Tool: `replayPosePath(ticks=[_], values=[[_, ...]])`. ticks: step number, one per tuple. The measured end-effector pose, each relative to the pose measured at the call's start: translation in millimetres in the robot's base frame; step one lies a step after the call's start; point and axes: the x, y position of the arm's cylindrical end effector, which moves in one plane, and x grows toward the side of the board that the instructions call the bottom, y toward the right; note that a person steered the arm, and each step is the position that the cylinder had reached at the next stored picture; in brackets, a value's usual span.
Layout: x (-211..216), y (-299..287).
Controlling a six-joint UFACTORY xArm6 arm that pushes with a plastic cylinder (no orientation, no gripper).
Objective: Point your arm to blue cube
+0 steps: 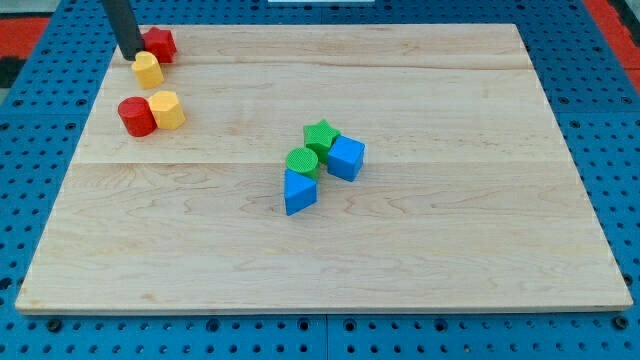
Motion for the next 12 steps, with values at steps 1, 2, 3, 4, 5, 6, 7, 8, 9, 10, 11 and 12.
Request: replayPosePath(ticks=[1,2,3,4,5,6,7,8,9,10,11,12], values=[[0,-15],[0,-38],[0,-38],[5,-39],[24,-49],[39,-49],[76,-44],[137,-43],[196,11],[250,76],[305,155],[325,221]])
